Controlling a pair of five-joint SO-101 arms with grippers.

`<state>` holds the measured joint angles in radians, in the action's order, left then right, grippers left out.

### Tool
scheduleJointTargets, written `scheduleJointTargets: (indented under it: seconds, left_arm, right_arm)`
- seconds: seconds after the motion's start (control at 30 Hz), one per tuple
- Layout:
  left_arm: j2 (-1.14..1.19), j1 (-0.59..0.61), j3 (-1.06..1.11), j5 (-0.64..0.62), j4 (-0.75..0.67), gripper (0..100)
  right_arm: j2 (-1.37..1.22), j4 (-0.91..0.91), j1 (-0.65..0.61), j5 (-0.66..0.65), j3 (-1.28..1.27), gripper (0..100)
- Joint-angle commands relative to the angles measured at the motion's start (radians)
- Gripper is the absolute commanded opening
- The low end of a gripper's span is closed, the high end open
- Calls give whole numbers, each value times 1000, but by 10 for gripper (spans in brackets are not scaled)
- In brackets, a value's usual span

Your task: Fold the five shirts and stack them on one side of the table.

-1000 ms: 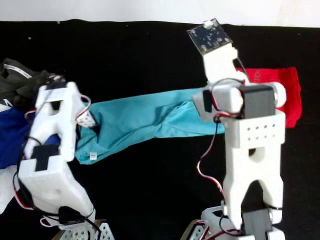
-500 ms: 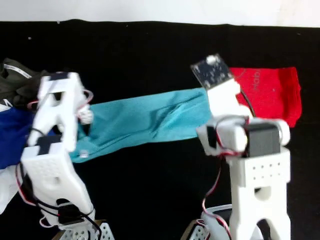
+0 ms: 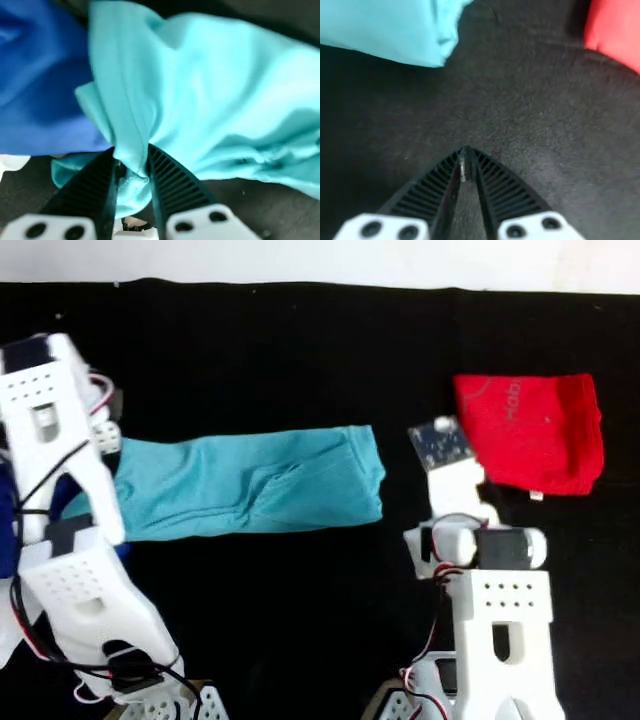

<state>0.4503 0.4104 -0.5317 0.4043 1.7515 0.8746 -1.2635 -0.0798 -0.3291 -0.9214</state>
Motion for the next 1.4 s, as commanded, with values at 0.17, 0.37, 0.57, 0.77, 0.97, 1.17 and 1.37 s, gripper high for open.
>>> scheduleJointTargets:
  seconds: [0.17,0.37,0.57,0.77,0.97,1.17,1.37]
  left_arm:
    - [-386,-438,179,-23,15,8]
    - [-366,-696,125,-114,-14,8]
    - [-173,-774,18,-114,-127,8]
    - [81,-789,-243,-114,-176,8]
    - [317,-848,-493,-114,-175,8]
    - [455,-857,-673,-115,-137,37]
    - [458,-819,-828,-115,11,210]
  right_arm:
    - [21,305,71,5,-317,5]
    - [39,421,73,9,-461,5]
    - [65,587,73,11,-593,5]
    - [65,622,73,78,-630,5]
    - [65,636,73,87,-631,5]
    - [65,638,73,87,-631,5]
    - [65,638,73,86,-631,5]
